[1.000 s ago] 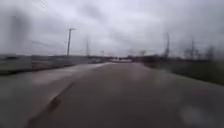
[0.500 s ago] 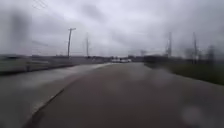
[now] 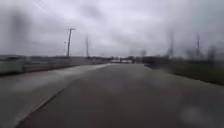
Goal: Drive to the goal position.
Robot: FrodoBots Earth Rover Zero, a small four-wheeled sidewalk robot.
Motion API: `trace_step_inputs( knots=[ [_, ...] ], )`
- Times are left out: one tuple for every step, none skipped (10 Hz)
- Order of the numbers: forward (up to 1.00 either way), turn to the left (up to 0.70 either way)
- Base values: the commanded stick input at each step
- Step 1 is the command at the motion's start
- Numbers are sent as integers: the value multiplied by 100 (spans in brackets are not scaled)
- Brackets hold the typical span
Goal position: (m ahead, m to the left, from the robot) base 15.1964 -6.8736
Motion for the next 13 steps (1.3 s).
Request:
trace_step_inputs(
  knots=[
    [100, -1],
    [100, -1],
    [100, -1],
    [100, -18],
    [100, -41],
    [100, -41],
    [100, -13],
    [100, -1],
    [100, -1],
    [100, -17],
    [100, -37],
    [100, -20],
    [100, -1]
  ],
)
